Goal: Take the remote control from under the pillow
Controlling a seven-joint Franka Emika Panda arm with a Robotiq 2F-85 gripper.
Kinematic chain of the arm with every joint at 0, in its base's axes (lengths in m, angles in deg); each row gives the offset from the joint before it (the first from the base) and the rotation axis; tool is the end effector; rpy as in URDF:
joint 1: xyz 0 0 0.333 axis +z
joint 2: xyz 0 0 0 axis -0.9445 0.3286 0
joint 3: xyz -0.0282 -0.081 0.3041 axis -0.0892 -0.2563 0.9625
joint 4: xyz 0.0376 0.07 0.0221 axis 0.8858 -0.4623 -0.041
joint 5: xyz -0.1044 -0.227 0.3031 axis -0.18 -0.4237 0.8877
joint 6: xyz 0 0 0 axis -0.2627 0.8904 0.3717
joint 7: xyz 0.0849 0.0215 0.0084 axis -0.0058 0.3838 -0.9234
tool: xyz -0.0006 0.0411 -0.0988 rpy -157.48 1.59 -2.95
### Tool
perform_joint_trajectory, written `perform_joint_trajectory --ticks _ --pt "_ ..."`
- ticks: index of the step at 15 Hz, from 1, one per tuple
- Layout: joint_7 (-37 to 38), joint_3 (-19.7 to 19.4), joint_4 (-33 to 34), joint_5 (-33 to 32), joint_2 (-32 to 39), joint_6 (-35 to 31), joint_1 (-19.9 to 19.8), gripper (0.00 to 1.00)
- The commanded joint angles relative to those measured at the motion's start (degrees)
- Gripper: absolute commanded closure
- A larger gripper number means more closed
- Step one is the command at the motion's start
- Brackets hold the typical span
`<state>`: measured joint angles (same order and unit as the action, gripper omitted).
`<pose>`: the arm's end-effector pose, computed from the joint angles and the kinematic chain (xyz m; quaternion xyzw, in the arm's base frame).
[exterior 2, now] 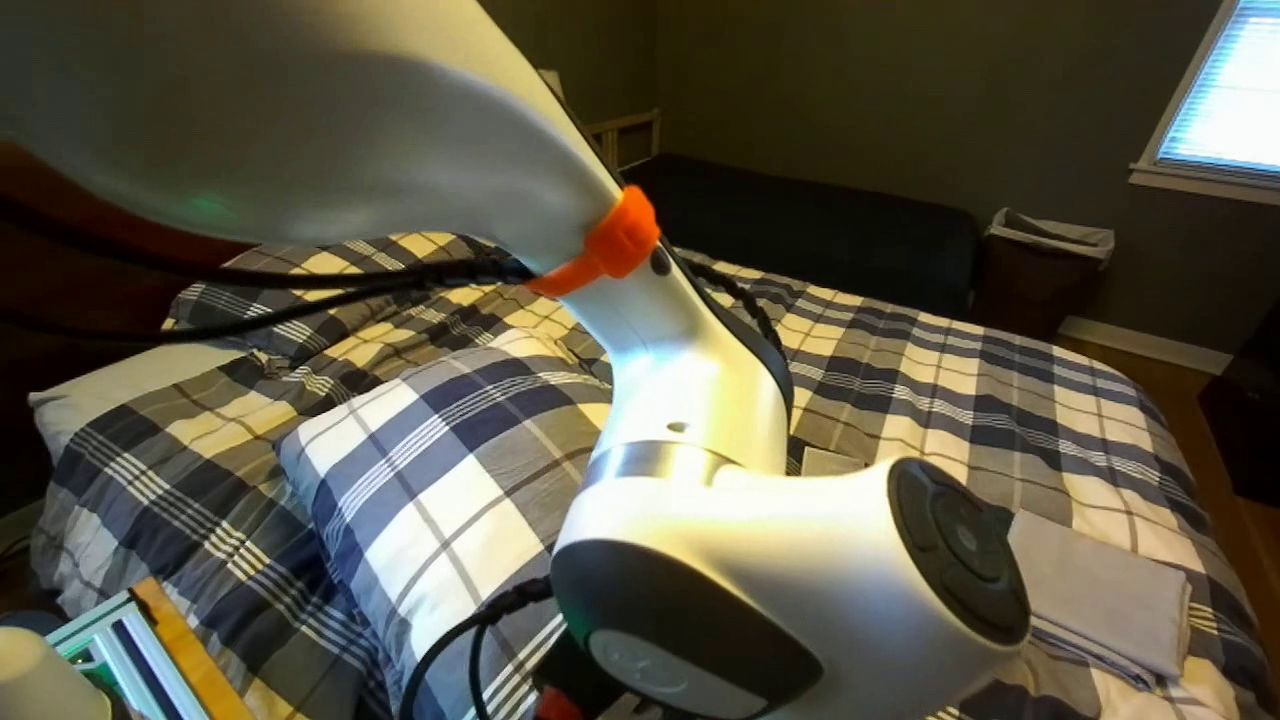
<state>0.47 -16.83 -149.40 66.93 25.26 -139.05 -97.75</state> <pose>0.2850 -0.3635 0.2307 -0.7247 0.6680 0.1257 0.1134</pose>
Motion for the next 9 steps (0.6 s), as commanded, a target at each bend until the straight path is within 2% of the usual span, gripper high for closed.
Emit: perform_joint_trajectory --ticks 1,4,9 --pt "-1.9 0.1 4.5 4.2 7.6 2.9 -1.3 0.0" --pt "-1.2 0.6 6.3 6.5 12.5 1.9 -2.1 0.0" --pt "-4.8 3.1 9.6 11.7 19.6 2.3 -4.8 0.0"
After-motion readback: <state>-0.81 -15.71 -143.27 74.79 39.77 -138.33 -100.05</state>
